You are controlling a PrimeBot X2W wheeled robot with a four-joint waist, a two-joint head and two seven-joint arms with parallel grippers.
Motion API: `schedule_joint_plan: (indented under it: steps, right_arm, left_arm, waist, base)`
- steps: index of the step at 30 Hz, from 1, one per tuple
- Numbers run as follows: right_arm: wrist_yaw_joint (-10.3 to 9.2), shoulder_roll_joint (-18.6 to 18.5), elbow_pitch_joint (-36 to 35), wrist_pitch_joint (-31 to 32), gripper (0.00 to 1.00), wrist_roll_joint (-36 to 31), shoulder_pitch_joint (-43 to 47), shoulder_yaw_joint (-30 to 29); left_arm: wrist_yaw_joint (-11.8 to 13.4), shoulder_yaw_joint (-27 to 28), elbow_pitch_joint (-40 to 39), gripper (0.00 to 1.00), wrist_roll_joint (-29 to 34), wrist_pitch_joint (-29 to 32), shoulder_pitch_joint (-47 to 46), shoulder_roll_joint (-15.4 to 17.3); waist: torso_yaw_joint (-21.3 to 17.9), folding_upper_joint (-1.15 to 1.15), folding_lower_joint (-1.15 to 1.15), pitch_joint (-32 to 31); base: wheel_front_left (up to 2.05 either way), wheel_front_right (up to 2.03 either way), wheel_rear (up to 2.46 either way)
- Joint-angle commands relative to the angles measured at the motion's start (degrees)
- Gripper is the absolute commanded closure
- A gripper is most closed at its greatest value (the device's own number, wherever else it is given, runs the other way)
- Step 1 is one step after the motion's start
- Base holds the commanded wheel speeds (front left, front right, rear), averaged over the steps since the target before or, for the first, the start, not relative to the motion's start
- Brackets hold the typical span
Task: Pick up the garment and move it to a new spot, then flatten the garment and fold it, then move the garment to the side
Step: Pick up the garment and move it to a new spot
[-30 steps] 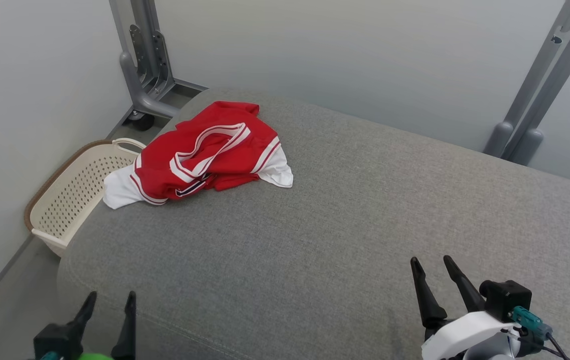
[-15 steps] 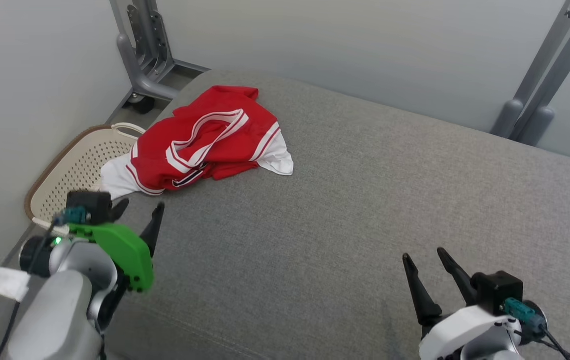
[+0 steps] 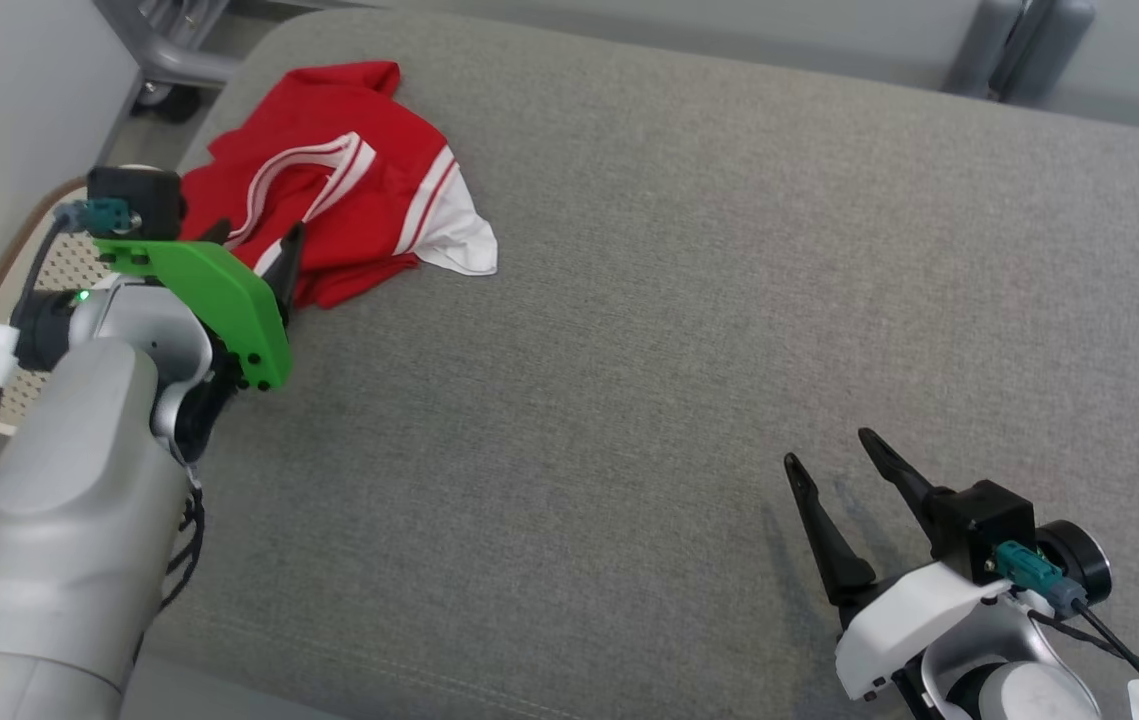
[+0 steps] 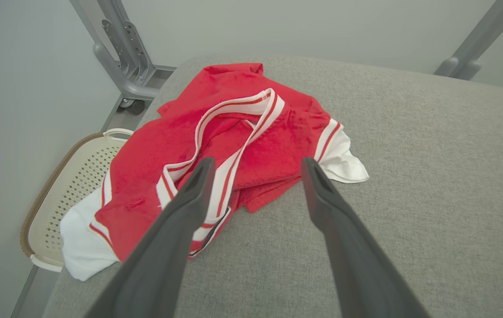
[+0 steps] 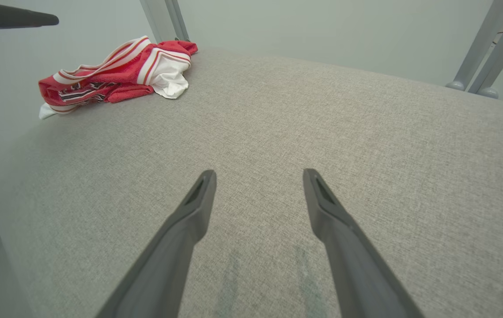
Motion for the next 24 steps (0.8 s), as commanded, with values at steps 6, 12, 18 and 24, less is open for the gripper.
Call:
schedule_joint_plan:
  steps: [6,12,18,24]
  right_arm:
    - [-0.06,-1.9,-5.1,2.9,0.0,-1.3,-0.1,-0.3]
    - [-0.06,-2.6,-7.9,4.2,0.0,-1.8,0.9,-0.6]
    - [-0.06,-3.2,-11.2,5.1,0.0,-2.4,1.7,-1.6]
    - [-0.06,-2.5,-11.3,4.8,0.0,-2.6,0.7,-1.4]
  left_arm:
    - [0.3,-0.9,8.1,0.0,0.3,0.0,-7.5,1.2]
    - [2.7,-2.0,14.5,0.0,2.2,0.9,-11.0,3.2]
    - [3.8,-1.5,20.7,0.0,1.3,2.9,-13.7,3.1]
    - [4.7,-1.1,24.1,1.0,0.2,2.7,-14.4,1.3]
  waist:
    - [-7.4,0.0,-0.01,10.9]
    - [-9.3,0.0,-0.01,13.7]
    - [-10.1,0.0,-0.01,17.2]
    - [-9.8,0.0,-0.01,17.9]
  base:
    - [0.0,0.0,0.0]
    - [0.0,0.0,0.0]
    - [0.0,0.0,0.0]
    - [0.0,0.0,0.0]
